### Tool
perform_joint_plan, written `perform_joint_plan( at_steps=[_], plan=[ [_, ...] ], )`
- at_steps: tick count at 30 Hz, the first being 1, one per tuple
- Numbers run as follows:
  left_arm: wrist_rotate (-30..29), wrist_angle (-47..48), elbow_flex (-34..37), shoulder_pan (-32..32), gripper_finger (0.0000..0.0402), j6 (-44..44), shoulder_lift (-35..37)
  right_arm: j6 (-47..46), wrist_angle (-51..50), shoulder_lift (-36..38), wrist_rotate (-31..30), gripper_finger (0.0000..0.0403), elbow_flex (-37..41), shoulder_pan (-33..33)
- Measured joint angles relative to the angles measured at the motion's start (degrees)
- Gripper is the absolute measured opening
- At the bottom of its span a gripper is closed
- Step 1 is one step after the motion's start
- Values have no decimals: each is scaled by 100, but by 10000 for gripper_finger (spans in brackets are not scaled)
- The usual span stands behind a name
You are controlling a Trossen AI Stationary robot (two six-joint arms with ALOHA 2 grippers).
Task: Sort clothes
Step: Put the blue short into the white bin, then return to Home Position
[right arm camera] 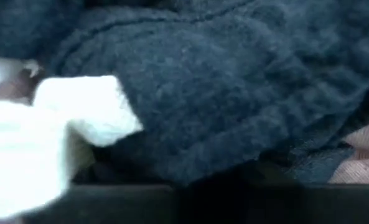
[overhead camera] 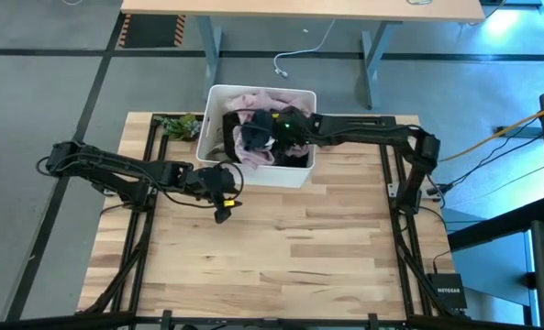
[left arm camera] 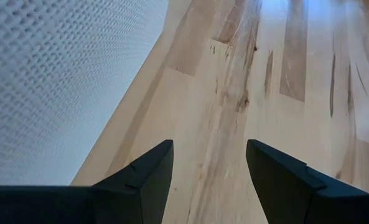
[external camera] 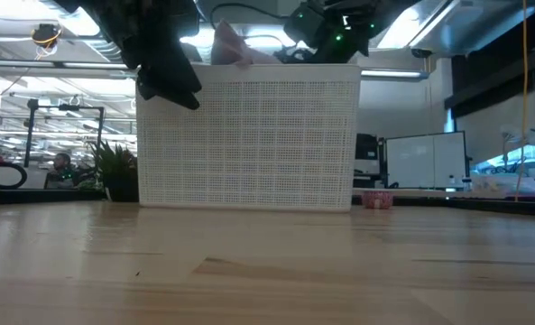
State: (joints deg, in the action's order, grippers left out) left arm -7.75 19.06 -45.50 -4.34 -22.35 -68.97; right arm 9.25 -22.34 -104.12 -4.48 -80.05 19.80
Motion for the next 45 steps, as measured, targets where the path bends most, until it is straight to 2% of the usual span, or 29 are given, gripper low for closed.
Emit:
perform_joint_plan(
  at_steps=[5, 10, 14, 19, 25, 29, 34, 40, 45],
  plan=[
    [0, 1, 0, 0, 198, -4, 0, -142, -694, 356, 47, 117, -233, -33],
    [0, -10, 0, 0, 198, -14, 0, -152, -1664, 691, 292, 209, -1002, -39],
    [0, -6, 0, 0, 198, -8, 0, -150, -2279, 892, 288, 258, -1631, -38],
    [-13, -21, 0, 21, 198, 173, 43, -156, -3027, 1180, 250, 275, -2140, -174],
    [-35, 18, 2, -29, 198, 453, 456, -97, -3430, 1849, -37, 259, -2060, -740],
    [-526, -7, 11, -272, 198, 651, 904, -229, -3456, 2559, -110, 242, -1535, -1109],
    [-1206, -139, 350, -543, 198, 804, 1565, -674, -3069, 3645, -139, 222, -219, -1627],
    [-1325, -815, 1092, -563, 198, 1070, 2448, -1375, -1610, 5120, -631, 203, 1731, -2510],
    [-1313, -1511, 1617, -564, 198, 1301, 3124, -1533, 203, 6025, -1454, 189, 3432, -3339]
  ],
)
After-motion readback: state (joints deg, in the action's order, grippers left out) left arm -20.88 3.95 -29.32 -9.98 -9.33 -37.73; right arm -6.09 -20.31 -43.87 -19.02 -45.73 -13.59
